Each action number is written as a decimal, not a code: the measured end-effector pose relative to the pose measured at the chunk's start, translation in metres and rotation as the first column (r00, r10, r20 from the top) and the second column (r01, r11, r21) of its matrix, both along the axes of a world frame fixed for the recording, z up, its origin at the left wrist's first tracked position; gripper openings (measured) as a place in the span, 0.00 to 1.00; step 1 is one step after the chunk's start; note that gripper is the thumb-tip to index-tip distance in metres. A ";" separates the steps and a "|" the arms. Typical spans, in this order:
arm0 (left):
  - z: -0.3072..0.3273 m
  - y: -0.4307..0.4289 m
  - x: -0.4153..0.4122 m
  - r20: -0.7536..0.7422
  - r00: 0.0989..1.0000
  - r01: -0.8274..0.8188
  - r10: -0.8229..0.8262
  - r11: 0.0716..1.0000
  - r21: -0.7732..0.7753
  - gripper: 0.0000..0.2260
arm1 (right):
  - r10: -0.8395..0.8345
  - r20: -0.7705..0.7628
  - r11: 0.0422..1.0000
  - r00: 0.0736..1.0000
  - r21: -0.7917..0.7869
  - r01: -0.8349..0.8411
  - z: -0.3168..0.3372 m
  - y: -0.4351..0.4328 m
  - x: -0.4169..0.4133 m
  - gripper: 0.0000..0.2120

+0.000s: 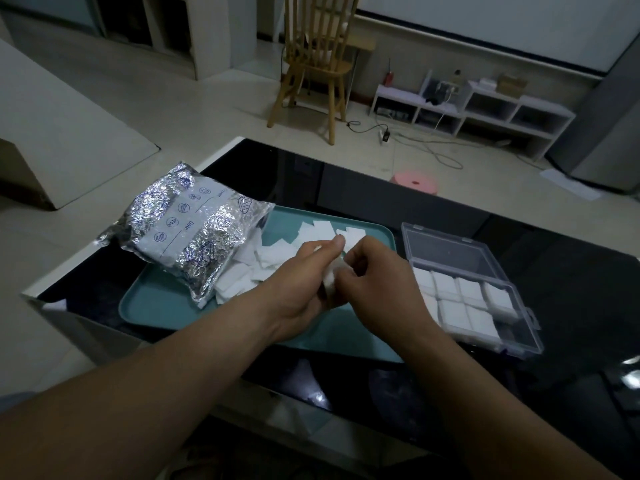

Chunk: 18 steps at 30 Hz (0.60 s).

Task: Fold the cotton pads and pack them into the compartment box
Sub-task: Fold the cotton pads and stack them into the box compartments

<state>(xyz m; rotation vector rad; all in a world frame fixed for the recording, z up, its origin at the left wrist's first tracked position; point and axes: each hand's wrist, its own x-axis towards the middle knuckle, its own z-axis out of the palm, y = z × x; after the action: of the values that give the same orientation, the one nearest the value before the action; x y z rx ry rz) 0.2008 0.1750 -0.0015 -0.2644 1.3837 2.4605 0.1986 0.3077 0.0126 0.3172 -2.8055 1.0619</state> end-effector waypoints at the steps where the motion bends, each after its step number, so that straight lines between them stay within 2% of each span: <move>1: 0.000 0.001 0.000 0.009 1.000 0.006 -0.006 1.000 -0.006 0.15 | 0.016 -0.032 1.000 0.999 0.028 -0.015 -0.001 -0.001 0.001 0.07; 4: -0.006 -0.008 -0.007 0.125 0.992 -0.033 0.027 0.998 0.045 0.19 | 0.162 -0.039 0.985 0.986 0.062 -0.159 -0.005 -0.001 0.001 0.08; 6: -0.007 -0.016 -0.010 0.194 0.981 -0.025 0.001 0.992 0.124 0.17 | 0.266 -0.004 0.959 0.964 0.101 -0.265 -0.005 0.001 0.002 0.09; 8: -0.008 -0.019 -0.014 0.197 0.980 -0.042 0.017 0.991 0.125 0.14 | 0.314 0.036 0.949 0.949 0.026 -0.315 -0.003 0.002 -0.002 0.07; 10: -0.010 -0.020 -0.021 0.225 0.962 -0.176 0.153 0.981 0.085 0.11 | 0.194 0.099 0.977 0.976 -0.105 -0.183 -0.002 0.004 -0.017 0.05; 11: -0.009 -0.022 -0.025 0.236 0.950 -0.227 0.204 0.971 0.074 0.10 | 0.085 0.104 0.993 0.991 -0.096 -0.075 -0.003 0.006 -0.030 0.06; 14: 0.000 -0.029 -0.035 0.225 0.940 -0.283 0.255 0.953 0.103 0.06 | -0.132 0.123 0.987 0.984 0.113 0.118 -0.010 0.017 -0.081 0.06; 16: 0.006 -0.030 -0.039 0.210 0.939 -0.303 0.273 0.945 0.127 0.06 | -0.186 0.195 0.962 0.963 0.238 0.138 -0.012 0.018 -0.111 0.08; 18: 0.011 -0.030 -0.041 0.203 0.938 -0.311 0.283 0.942 0.127 0.06 | -0.236 0.268 0.922 0.934 0.366 0.128 -0.011 0.011 -0.132 0.04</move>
<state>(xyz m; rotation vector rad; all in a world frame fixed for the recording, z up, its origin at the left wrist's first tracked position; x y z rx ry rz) 0.1602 0.1454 0.0092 -0.6904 1.1363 2.6884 0.0662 0.3186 0.0012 -0.0962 -3.2187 0.6213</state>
